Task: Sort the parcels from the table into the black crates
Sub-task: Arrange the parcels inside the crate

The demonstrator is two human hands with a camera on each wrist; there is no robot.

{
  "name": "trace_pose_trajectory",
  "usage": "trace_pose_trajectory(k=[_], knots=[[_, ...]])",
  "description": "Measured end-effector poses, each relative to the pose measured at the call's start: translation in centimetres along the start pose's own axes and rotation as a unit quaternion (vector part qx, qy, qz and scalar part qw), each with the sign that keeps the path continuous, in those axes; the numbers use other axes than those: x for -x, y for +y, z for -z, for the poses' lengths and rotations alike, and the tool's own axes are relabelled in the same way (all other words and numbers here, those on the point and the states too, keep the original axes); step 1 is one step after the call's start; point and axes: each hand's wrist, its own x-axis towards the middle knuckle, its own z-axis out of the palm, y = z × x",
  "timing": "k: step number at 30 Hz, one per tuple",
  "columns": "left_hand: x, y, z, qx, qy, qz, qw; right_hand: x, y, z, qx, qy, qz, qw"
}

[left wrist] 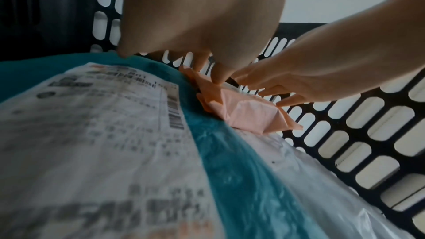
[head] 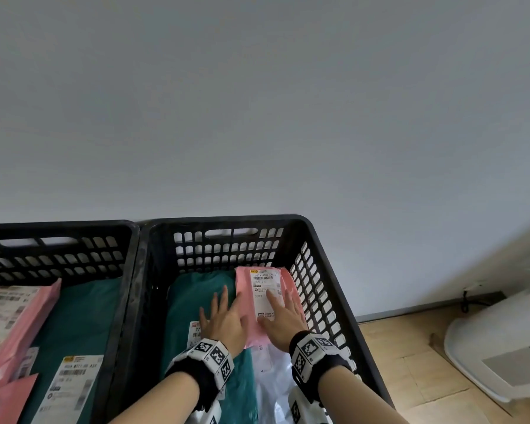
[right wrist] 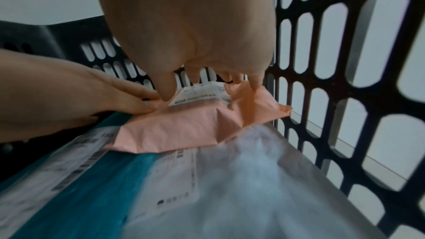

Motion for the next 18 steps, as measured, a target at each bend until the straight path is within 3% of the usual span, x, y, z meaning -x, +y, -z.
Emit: trace_pose_trajectory(k=[5, 18], knots=[[0.6, -0.2, -1.2, -0.106, -0.087, 0.043, 0.99, 0.4, -0.9, -0.9, 0.077, -0.06, 0.022, 0.995], [0.3, 0.1, -2.9, -0.096, -0.169, 0.103, 0.975, -1.1, -0.4, -2.0, 0.082, -0.116, -0.014, 0.99]])
